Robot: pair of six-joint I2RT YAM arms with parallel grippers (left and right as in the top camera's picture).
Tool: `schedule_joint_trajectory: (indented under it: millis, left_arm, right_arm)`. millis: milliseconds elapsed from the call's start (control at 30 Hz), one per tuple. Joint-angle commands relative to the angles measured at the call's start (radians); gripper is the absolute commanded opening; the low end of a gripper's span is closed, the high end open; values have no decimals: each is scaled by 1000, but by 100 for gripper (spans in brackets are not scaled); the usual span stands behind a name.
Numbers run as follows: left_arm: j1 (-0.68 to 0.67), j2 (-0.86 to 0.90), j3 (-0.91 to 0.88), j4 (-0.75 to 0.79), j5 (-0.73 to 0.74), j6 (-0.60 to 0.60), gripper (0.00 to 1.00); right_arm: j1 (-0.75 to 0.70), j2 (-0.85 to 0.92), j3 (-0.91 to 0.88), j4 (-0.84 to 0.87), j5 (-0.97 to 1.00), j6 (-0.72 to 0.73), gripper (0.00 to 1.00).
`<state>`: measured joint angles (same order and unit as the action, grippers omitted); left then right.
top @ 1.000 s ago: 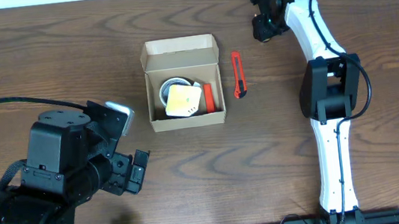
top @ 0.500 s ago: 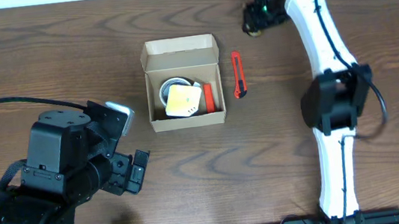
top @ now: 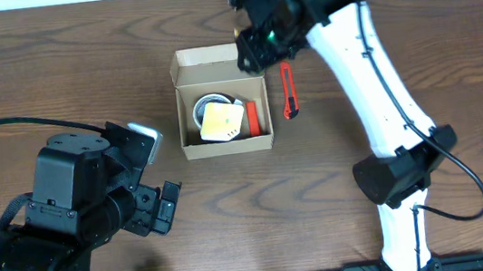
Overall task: Pack container
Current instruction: 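Lower the correction tape into the box and release it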
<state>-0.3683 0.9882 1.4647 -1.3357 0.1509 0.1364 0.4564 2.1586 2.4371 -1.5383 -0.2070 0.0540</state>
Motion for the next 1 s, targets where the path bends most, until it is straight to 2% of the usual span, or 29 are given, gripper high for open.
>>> schedule_joint_trajectory:
  millis: [0, 267, 500, 567, 733, 867, 967]
  left_arm:
    - [3, -1, 2, -3, 3, 17, 95]
    - [3, -1, 2, -3, 3, 17, 95]
    - [3, -1, 2, -3, 3, 17, 95]
    - [3, -1, 2, -3, 3, 17, 95]
    - [3, -1, 2, -3, 3, 17, 95]
    - [3, -1, 2, -3, 3, 17, 95]
    - [3, -1, 2, -3, 3, 17, 95]
  right_arm:
    - [21, 31, -93, -11, 31, 78, 35]
    - [74, 31, -308, 69, 19, 135, 34]
    - [90, 31, -393, 150, 134, 221, 34]
    - [90, 31, -394, 167, 139, 223, 38]
    - [93, 31, -394, 190, 139, 223, 59]
    - [93, 29, -386, 200, 121, 222, 66]
    - [84, 15, -360, 194, 72, 221, 65]
